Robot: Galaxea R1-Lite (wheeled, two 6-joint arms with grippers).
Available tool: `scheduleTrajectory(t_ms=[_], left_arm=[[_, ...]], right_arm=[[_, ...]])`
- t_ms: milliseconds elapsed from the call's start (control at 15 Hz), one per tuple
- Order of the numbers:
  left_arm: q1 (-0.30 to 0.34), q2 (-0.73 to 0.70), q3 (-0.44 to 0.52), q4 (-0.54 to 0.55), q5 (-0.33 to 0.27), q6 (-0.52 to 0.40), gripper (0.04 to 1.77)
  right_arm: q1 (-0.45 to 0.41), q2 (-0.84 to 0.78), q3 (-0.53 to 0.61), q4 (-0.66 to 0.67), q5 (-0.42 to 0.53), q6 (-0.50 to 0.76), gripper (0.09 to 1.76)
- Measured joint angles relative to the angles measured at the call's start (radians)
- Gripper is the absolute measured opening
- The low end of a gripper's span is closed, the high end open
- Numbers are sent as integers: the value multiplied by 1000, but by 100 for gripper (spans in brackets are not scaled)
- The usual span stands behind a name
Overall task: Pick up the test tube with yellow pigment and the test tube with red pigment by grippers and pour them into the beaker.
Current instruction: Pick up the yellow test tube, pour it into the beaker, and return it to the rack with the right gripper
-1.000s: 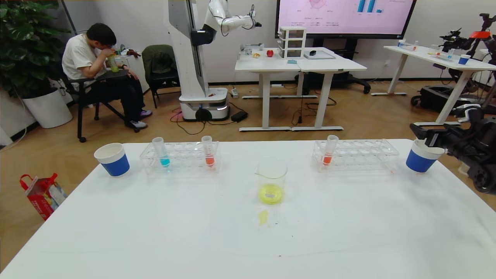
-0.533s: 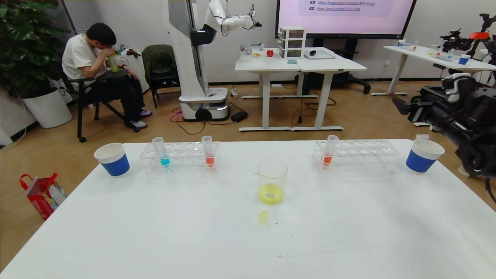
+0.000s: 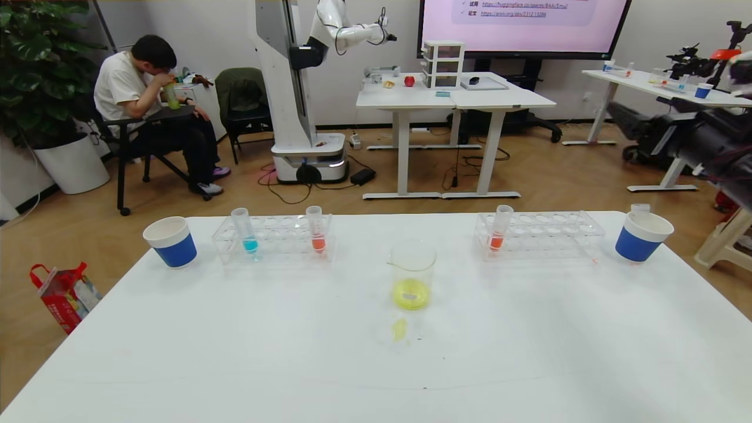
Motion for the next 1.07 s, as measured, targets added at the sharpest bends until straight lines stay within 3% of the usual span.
scheduleTrajectory(t_ms=[533,800,1067], left_arm=[[0,0,0,0,0,0,175],[0,0,0,0,-1,0,175],[0,0,0,0,-1,0,175]], right_arm=[[-35,-654,331,4,14,40,174],[19,-915,490,15,20,56,174],[73,-1141,531,204,20,36,174]])
